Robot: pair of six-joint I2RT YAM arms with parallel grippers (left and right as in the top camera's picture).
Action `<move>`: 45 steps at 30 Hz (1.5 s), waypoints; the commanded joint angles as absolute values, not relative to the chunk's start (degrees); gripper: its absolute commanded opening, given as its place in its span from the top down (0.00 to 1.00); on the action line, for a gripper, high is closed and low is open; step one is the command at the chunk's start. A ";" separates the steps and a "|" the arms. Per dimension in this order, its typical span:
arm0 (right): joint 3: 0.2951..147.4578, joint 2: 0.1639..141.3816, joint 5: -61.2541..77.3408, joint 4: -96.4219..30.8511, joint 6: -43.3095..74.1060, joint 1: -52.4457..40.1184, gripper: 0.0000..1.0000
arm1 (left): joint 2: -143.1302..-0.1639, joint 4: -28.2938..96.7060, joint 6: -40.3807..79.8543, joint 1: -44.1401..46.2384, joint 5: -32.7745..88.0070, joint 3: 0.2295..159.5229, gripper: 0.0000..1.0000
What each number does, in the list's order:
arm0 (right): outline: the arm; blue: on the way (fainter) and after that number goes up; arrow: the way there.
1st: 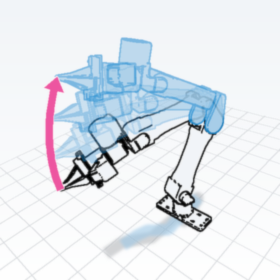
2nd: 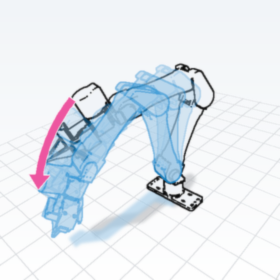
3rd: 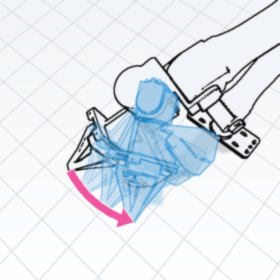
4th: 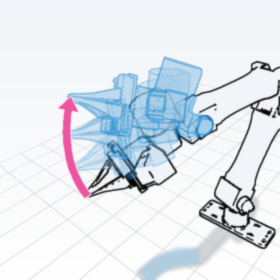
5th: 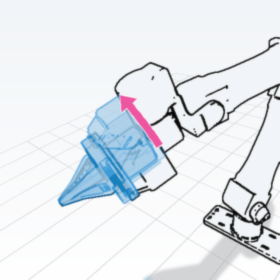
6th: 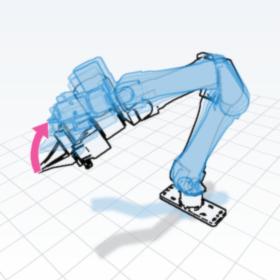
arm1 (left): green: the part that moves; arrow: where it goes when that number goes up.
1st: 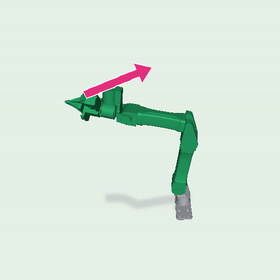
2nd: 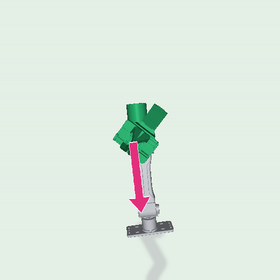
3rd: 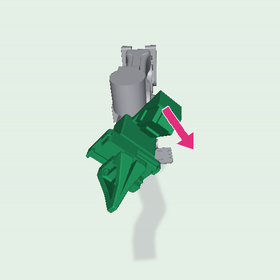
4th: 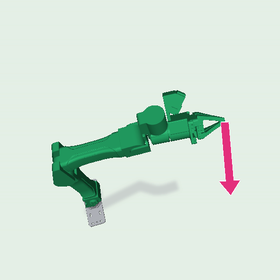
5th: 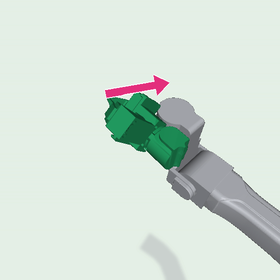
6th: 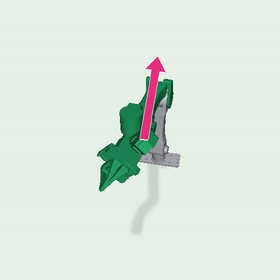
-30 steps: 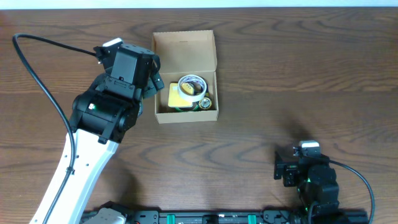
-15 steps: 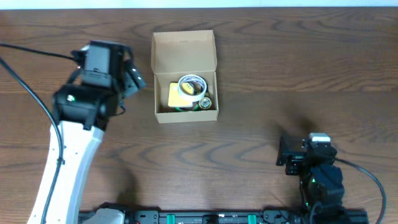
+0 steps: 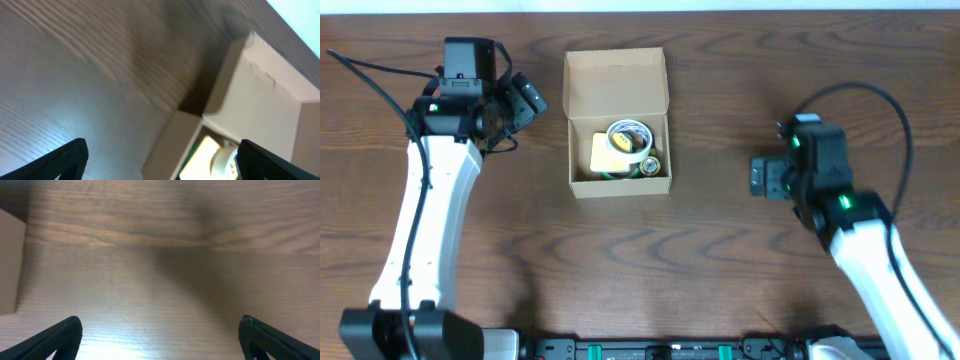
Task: Pack container
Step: 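Raise both grippers to the box lid flaps on either side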
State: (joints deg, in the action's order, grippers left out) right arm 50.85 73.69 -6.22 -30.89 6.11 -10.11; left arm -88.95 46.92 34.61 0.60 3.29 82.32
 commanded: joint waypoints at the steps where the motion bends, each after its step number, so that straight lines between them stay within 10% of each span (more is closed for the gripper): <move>1: 53.04 81.08 -3.16 -27.81 6.85 -9.72 0.01 | -90.70 45.76 36.36 -3.57 2.81 83.42 0.00; 7: 53.04 90.67 -2.92 -20.91 10.26 -9.72 0.01 | -94.37 45.74 42.94 -8.88 3.62 83.42 0.28; 12: 53.04 98.10 -2.24 -16.97 10.87 -9.82 0.01 | -98.30 44.73 43.94 -9.32 4.73 83.42 0.24; 16: 53.21 99.46 -0.82 -13.56 12.08 -9.78 0.56 | -101.82 43.62 44.47 -9.32 4.36 83.40 0.55; 18: 53.34 99.50 -0.75 -11.94 14.24 -9.78 0.82 | -103.79 42.72 47.09 -9.32 4.51 83.40 0.94; 19: 53.43 99.50 -0.60 -10.94 15.57 -9.78 0.99 | -104.99 42.13 49.39 -9.32 4.56 83.40 0.94; 45: 76.42 122.89 29.65 2.20 36.14 -9.08 0.99 | -129.91 12.86 56.62 -8.64 48.23 91.92 0.95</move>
State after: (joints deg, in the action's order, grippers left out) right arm 75.40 121.08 26.72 1.63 32.77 -9.39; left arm -128.14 12.95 55.94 -9.13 42.87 89.27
